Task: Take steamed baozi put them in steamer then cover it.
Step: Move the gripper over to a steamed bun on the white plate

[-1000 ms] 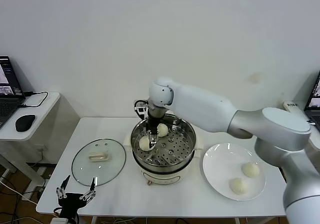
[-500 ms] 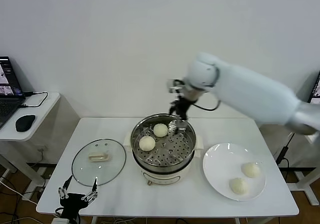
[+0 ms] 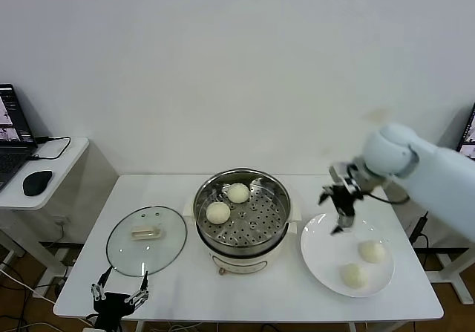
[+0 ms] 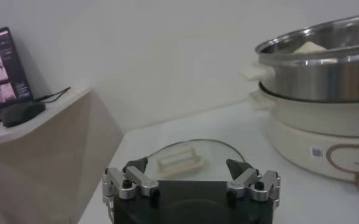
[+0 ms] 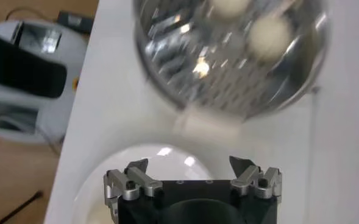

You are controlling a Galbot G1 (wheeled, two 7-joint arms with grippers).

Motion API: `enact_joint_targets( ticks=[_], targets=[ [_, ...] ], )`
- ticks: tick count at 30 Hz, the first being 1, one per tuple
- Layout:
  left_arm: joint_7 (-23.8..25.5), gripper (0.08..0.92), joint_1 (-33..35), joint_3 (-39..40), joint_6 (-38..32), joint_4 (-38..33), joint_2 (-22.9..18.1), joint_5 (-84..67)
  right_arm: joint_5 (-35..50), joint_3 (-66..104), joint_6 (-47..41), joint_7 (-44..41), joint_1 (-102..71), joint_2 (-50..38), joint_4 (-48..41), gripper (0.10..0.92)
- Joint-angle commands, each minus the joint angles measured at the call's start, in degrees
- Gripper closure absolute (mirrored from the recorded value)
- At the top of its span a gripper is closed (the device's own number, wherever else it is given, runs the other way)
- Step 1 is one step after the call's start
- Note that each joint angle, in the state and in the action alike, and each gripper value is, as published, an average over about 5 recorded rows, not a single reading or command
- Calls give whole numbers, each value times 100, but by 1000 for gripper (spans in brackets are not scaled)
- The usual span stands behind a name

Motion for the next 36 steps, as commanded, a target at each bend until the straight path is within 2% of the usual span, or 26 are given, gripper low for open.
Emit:
enact_joint_targets(
  ticks=[1, 14, 36],
  targets=[
    [3, 177, 59, 20, 11, 33, -3, 24, -953, 501, 392, -49, -1288, -617, 238, 202],
    [18, 177, 35, 25, 33, 141, 2, 133, -1294, 798, 440, 248, -1893, -127, -260, 203],
    [14, 177, 25, 44, 35, 200, 26, 141, -1226, 1277, -55, 550, -2595, -172, -169, 203]
  ],
)
